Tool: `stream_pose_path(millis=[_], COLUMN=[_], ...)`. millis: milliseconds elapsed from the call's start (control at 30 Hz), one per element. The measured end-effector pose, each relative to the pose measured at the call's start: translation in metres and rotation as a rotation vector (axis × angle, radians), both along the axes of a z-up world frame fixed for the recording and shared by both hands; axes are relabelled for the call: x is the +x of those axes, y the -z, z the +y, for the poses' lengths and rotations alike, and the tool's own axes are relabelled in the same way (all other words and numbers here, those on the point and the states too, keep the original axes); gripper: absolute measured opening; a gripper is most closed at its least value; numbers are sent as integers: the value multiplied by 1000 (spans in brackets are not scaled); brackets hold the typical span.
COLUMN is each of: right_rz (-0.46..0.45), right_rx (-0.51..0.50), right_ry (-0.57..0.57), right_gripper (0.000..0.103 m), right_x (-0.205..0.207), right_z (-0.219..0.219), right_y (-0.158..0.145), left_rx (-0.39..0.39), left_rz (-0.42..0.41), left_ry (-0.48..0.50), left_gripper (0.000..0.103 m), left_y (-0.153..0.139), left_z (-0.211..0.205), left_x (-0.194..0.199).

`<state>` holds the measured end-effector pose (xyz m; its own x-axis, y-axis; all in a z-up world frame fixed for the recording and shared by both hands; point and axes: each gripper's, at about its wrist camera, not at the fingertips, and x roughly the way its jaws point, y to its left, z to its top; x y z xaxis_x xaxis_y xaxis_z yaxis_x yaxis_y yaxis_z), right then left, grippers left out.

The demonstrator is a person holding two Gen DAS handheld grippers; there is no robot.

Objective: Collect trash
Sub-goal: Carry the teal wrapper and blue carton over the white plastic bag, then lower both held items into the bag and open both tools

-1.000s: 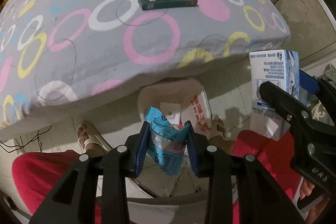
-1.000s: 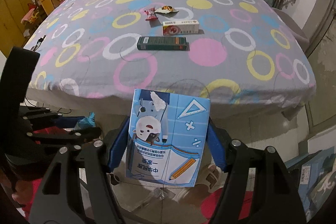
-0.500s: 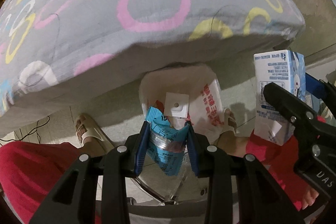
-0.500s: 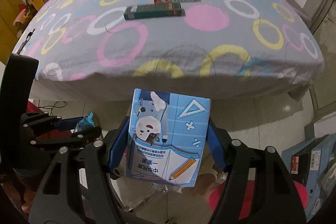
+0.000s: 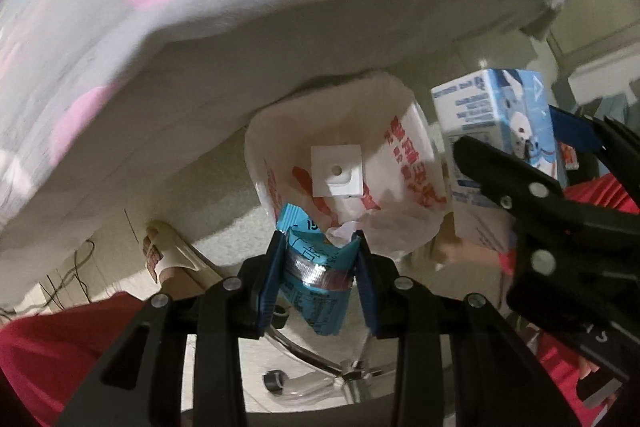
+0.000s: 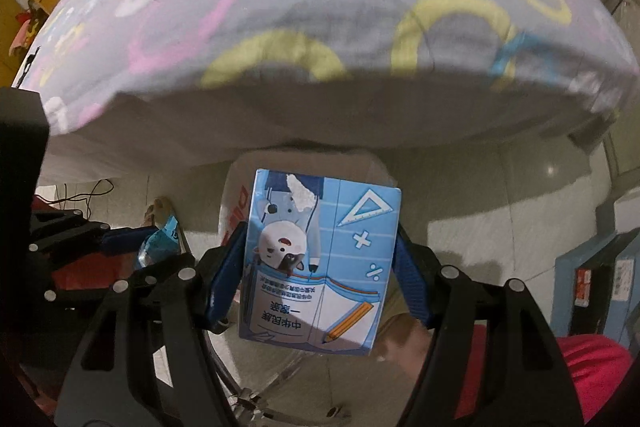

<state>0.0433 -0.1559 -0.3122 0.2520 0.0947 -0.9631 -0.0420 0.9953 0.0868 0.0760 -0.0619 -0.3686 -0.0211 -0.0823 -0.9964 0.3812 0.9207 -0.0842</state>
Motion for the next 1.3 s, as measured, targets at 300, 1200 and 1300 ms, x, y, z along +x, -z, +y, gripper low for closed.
stream_pose_path(millis=[300,1200,1300], right_rz=[86,282,293], right_rx=[32,65,65], right_ry=[67,203,210], right_gripper=[67,67,67], right_x=[6,37,40], right_z=[-12,-30,-30], right_y=[43,139,145], left_rx=[21,23,10], left_rz=[60,242,250], left_ry=[32,21,7], left_gripper=[34,34,34], left_y=[36,132,136], left_z=[-10,-22,-22], left_x=[4,14,18])
